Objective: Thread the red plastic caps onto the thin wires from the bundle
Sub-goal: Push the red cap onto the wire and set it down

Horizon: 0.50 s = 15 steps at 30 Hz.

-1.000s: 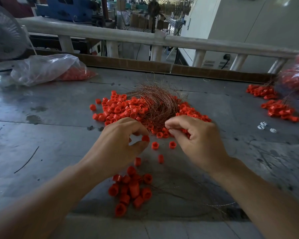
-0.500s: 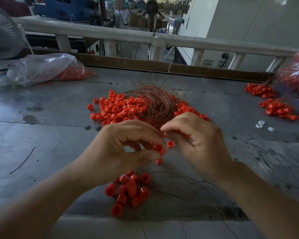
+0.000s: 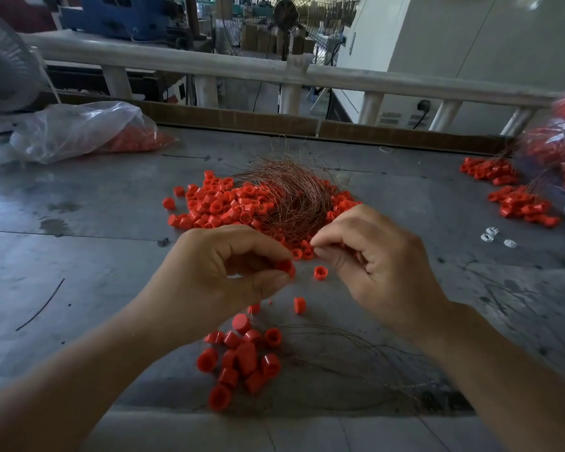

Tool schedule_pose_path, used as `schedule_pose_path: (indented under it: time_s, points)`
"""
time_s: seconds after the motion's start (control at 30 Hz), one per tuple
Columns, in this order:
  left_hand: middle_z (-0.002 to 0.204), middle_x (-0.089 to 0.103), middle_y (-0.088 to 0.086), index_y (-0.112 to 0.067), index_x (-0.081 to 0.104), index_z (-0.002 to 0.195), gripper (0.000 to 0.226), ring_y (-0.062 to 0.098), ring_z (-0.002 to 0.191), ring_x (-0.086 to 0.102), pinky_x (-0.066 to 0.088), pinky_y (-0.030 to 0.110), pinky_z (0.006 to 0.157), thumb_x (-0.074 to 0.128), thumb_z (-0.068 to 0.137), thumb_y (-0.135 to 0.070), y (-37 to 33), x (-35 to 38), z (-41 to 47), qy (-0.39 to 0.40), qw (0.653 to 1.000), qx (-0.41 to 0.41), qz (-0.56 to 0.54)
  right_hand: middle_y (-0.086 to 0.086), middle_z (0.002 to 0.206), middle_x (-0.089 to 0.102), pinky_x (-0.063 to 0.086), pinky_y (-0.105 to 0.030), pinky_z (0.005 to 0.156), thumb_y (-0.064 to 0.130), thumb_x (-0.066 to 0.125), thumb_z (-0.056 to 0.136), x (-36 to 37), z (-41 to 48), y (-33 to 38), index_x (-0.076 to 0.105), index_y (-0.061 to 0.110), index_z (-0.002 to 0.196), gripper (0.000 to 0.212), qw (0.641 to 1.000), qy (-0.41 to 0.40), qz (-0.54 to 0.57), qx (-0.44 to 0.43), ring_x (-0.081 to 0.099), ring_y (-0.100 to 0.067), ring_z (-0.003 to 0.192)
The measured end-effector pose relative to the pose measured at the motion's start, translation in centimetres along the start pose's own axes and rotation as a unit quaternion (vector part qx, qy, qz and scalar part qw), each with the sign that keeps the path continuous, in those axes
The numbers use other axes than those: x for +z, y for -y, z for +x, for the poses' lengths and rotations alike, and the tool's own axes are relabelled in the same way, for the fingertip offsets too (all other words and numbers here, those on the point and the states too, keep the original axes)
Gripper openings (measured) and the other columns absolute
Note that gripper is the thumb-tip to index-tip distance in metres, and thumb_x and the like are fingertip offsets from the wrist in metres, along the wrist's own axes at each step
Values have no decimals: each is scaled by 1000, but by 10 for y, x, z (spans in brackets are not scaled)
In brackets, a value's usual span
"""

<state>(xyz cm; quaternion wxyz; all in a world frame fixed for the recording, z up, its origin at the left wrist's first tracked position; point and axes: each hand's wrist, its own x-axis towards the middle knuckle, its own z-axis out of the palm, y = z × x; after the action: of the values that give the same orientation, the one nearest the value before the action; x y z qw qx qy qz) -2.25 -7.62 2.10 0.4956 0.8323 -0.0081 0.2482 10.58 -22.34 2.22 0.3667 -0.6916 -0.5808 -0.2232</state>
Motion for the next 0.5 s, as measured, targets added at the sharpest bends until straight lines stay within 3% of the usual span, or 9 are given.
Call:
schedule_pose_path:
  time_s: [0.13, 0.27, 0.4, 0.5]
  points:
    - [79, 73, -3, -28, 71, 86, 32, 13, 71, 70, 53, 15, 64, 69, 55, -33, 1, 0, 0, -30, 992, -58, -108, 2, 78, 57, 38, -8, 67, 7, 63, 79, -5, 1, -1, 68, 4, 80, 5, 999, -21, 21, 40, 50, -4, 73]
    - [81, 73, -3, -34, 70, 90, 36, 15, 76, 70, 54, 17, 68, 67, 56, -24, 3, 4, 2, -30, 989, -75, -123, 0, 78, 58, 41, -14, 63, 6, 63, 80, -6, 2, 3, 67, 5, 80, 4, 996, -38, 62, 52, 53, -9, 71]
    - [79, 73, 0, -30, 74, 83, 31, 13, 71, 68, 53, 16, 62, 69, 54, -19, 2, 6, 3, -32, 984, -82, -152, 2, 77, 56, 39, -9, 64, 10, 64, 82, -5, -1, 11, 67, 5, 79, 6, 996, -21, 79, 40, 50, -2, 71]
    - [77, 72, 3, -26, 74, 78, 30, 15, 67, 68, 53, 17, 60, 72, 48, -26, 0, 6, 3, -38, 981, -88, -166, 5, 77, 54, 36, -5, 63, 5, 64, 78, -4, -1, 14, 67, 6, 78, 3, 996, -12, 80, 44, 46, 4, 70]
